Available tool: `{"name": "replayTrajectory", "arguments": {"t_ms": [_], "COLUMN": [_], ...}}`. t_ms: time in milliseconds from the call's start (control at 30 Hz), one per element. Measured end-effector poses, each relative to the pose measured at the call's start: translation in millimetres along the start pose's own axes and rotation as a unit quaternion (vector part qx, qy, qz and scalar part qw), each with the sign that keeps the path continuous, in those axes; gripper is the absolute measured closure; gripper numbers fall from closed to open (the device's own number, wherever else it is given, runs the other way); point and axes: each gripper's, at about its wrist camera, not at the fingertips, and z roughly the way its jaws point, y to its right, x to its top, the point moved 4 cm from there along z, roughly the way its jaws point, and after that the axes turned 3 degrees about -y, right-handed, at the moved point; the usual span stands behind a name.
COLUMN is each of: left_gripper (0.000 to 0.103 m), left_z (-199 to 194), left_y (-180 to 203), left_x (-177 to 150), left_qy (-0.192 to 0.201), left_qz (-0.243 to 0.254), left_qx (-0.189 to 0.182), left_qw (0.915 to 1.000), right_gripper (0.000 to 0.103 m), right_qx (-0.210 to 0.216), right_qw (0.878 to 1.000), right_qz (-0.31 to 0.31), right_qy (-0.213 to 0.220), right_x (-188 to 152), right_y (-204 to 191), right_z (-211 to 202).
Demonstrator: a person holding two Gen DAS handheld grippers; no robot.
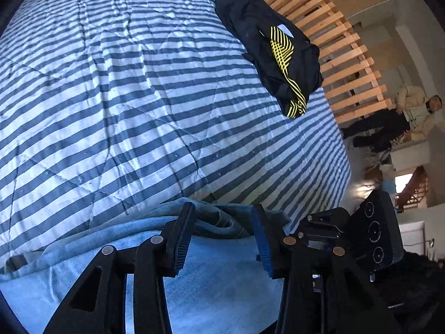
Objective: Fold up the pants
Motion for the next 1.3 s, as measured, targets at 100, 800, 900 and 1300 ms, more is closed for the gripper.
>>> {"name": "replayTrajectory", "arguments": {"t_ms": [100,800,900,1300], "left_gripper": [0.058,0.053,0.051,0.051], "left_z": [2,38,48,38], "left_y": [-4,-3,9,-31], "left_x": [-4,-27,-41,-14], "left_qy": [-0.013,-0.1,-0.118,-0.077], "left_qz": [-0.008,-0.024,0.0,-0.032], "left_qx": [-0.024,-0.097,-0.099,-0.08], "left_qw": [0.9996,0.99,0.9881,0.9933], "right_gripper": [0.093,0.09,0.084,0.083], "right_qx": [-0.003,-0.022,-0.012,-0.007], "right_qw": [1.0,0.994,0.994,0.993], "right_qz": [-0.028,-0.105,-0.108,-0.107], "right_qy": [-0.004,-0.019,-0.03,-0.044], "right_x": [-7,-22,-23,-32], "right_y": [-5,-30,-29,-21], "right_z": [6,13,13,10]}}
